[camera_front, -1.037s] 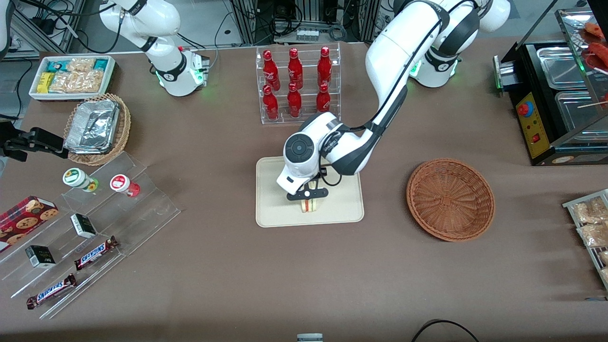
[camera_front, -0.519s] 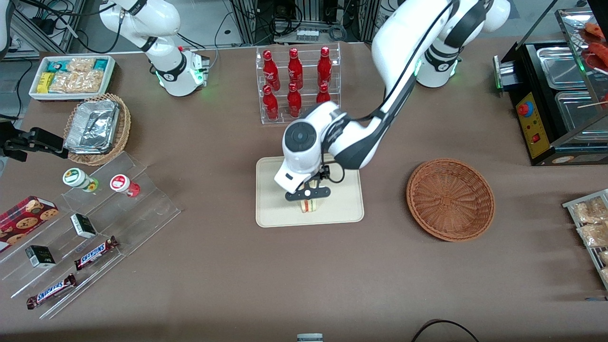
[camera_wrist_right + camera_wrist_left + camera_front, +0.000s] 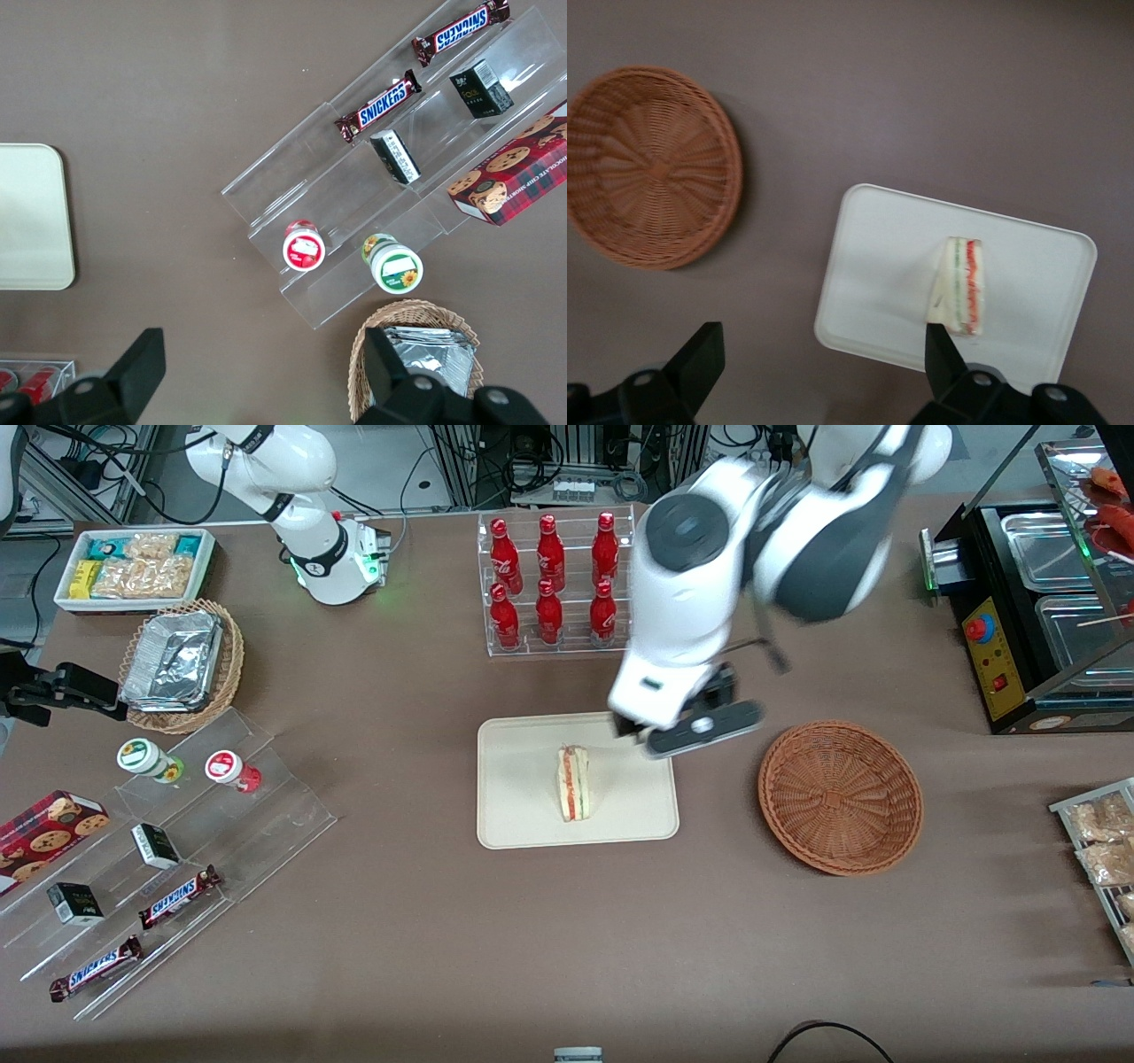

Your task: Place sandwich from basket to tray

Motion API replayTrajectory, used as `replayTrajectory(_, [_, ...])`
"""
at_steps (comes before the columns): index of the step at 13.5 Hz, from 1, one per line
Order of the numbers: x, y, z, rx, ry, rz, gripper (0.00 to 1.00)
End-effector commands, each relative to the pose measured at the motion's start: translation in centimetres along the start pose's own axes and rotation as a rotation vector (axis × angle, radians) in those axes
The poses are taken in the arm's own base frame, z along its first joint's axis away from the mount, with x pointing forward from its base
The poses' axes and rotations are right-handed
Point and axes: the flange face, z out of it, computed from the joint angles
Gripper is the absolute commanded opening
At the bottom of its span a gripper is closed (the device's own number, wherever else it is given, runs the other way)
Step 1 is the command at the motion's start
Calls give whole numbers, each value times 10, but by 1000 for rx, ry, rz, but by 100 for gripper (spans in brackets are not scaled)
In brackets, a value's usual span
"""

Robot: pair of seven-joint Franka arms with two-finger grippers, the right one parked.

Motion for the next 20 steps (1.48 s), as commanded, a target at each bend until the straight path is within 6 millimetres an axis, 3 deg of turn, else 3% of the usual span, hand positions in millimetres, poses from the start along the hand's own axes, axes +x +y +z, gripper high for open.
replayTrajectory(1, [10,-68,-38,4,-26,39,100])
replayTrajectory(4, [36,-131,-55,3,-54,79,100])
replayTrajectory(9, [72,-209,-47,8,-103,159,100])
replayTrajectory(13, [83,-254,-51,-4,-114,202,100])
replayTrajectory(15, [84,-266,-55,-12,-112,206,100])
replayTrajectory(16, [93,-284,-50,-12,-120,169,100])
replayTrajectory(18, [96,-289,-48,-49,-133,179,100])
replayTrajectory(19, [102,-300,-46,-56,-138,161,100])
replayTrajectory(20, [99,-295,-47,-66,-144,187,100])
